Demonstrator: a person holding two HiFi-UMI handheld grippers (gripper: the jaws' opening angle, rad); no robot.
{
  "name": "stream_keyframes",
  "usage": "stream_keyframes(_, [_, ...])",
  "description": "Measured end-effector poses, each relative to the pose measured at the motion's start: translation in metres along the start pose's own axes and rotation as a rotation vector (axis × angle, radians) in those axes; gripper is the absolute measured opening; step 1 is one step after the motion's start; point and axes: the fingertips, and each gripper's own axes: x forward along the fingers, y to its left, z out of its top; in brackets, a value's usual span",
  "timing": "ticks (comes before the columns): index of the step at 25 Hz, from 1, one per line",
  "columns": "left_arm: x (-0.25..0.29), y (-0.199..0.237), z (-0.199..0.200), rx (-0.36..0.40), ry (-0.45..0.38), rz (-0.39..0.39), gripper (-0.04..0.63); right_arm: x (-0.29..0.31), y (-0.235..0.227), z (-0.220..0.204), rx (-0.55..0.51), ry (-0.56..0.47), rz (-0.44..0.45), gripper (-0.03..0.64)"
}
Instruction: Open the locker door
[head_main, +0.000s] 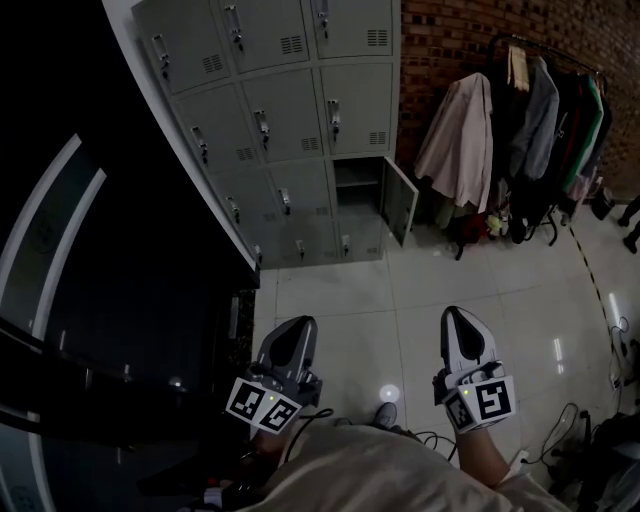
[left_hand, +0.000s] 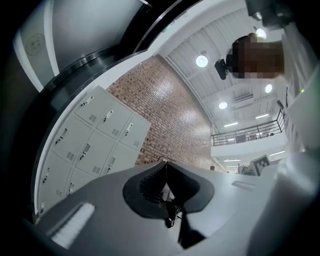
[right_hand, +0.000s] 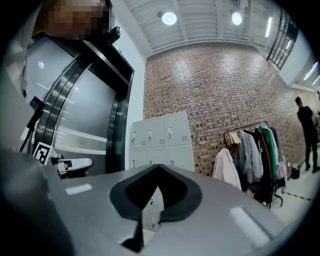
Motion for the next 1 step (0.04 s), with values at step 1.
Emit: stream_keyframes(1, [-0.0008,-0.0004,0.0005,-0.012,-0.005,0.006,0.057,-0.0017,-0.0002,0.0013,0.001,0.002,0.002,0.000])
